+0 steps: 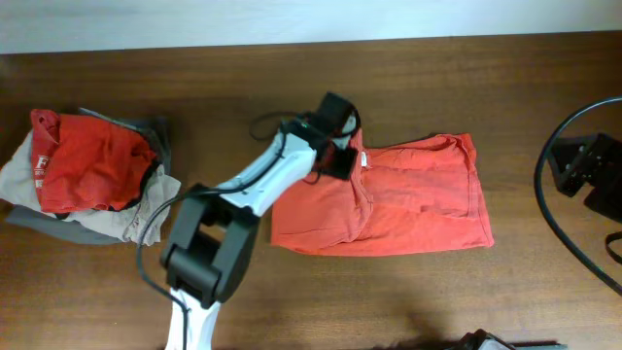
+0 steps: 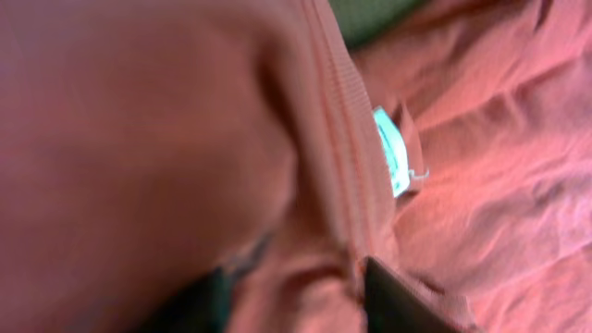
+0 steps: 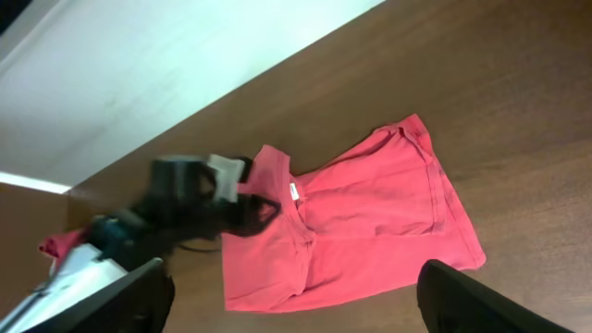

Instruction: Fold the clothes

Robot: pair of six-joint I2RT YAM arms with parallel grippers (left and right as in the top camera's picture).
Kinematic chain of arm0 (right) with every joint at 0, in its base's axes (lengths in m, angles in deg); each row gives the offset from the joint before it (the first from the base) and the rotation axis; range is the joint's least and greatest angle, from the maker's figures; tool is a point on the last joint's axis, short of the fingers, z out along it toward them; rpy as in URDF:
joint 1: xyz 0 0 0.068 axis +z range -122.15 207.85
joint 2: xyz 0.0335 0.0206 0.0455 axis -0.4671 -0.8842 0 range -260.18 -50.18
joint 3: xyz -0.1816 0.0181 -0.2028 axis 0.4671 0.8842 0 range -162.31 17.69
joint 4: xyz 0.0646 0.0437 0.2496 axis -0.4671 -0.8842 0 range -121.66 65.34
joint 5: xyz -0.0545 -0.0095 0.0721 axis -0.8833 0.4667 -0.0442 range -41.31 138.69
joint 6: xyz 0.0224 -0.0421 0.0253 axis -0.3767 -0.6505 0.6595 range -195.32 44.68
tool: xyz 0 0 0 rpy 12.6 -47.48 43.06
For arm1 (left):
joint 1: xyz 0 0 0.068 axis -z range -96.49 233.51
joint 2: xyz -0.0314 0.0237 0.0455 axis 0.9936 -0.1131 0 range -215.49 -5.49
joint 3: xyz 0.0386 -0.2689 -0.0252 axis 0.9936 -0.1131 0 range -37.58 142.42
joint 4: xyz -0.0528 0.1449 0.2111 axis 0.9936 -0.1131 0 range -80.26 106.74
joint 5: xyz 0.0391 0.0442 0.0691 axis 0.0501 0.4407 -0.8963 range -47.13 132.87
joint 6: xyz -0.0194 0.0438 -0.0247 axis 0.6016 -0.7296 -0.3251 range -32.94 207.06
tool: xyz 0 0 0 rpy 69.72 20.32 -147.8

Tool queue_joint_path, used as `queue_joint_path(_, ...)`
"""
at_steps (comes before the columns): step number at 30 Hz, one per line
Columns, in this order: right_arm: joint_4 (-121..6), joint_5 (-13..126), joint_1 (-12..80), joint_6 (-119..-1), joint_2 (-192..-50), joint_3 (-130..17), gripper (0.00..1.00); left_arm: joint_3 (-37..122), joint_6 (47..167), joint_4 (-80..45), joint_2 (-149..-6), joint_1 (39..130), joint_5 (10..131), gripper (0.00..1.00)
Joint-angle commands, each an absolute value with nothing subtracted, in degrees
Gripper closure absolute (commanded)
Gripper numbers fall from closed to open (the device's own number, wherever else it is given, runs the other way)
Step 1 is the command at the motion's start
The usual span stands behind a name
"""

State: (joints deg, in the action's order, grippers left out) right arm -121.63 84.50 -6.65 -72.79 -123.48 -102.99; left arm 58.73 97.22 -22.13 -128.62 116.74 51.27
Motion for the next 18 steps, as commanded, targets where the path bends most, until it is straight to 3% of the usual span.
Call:
queue_joint_path(1,-121.96,83.78,-6.54,-73.6,-123.28,-102.73,0.1,64.39,93.41,-22.59,-121.32,114.91,45.65,0.33)
queue_joint_path(4,-121.96,82.71,-6.54,-73.58,-123.28,-102.58,0.08,65.44,91.55,-22.53,-120.86,114.23,42.33,0.2)
queue_joint_path(18,-121.98,82.51,-6.54,-73.58,-123.28,-100.92,0.08,65.4,64.12,-22.5,-131.37,111.89,45.67,0.23)
